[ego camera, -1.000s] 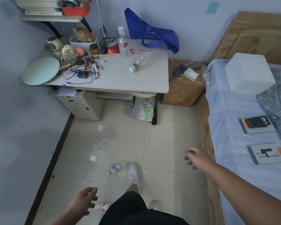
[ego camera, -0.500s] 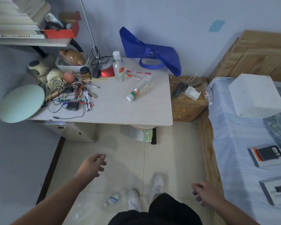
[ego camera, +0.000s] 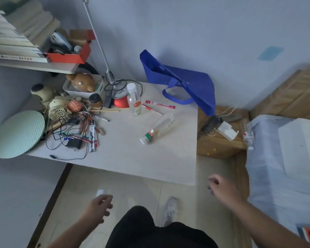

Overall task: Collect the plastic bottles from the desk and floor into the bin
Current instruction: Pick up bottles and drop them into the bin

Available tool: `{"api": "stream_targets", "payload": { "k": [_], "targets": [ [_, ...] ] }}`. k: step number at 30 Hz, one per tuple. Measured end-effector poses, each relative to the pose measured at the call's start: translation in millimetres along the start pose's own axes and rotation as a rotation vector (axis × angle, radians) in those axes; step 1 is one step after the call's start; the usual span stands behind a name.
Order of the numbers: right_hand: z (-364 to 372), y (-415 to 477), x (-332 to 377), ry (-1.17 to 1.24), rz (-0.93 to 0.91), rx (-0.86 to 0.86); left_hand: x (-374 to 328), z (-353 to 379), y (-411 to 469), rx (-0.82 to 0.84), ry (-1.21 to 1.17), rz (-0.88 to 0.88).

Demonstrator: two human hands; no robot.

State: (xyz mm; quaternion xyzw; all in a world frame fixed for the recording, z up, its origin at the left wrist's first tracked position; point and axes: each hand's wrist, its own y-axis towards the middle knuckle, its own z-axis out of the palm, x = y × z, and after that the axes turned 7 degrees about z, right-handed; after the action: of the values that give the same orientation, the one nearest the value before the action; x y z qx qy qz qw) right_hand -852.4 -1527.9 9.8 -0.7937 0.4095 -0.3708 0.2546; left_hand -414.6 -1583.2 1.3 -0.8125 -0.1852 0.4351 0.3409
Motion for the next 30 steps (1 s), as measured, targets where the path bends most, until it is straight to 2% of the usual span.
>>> {"api": "stream_targets", "payload": {
  "k": [4,7,9,12,15,18,22,26,30],
  "targets": [
    [-33,34,88,-0.116,-0.122,-0.032,-14,-10,15,-0.008,-0.061,-0.026],
    [-35,57,145,-0.187,-0.173,-0.048,-43,-23,46,-0.019,-0.079,0.023],
    [-29,70,176,-0.317,-0.219,-0.069,-67,-34,72,-0.014,-0.075,0.067],
    [-13,90,214,-0.447,-0.313,-0.096,-108,-56,118,0.006,0.032,0.166],
    [2,110,246,-0.616,-0.513,-0.118,-156,-75,163,0.012,0.193,0.327],
    [18,126,271,-0.879,-0.645,-0.147,-200,-79,201,-0.003,0.383,0.52],
    [38,145,291,-1.115,-0.688,-0.159,-250,-69,238,-0.069,0.343,0.65],
    [49,154,293,-1.194,-0.65,-0.09,-281,-55,264,-0.078,0.313,0.713],
    [54,155,281,-1.216,-0.622,-0.081,-289,-40,282,-0.082,0.346,0.679]
  ]
}}
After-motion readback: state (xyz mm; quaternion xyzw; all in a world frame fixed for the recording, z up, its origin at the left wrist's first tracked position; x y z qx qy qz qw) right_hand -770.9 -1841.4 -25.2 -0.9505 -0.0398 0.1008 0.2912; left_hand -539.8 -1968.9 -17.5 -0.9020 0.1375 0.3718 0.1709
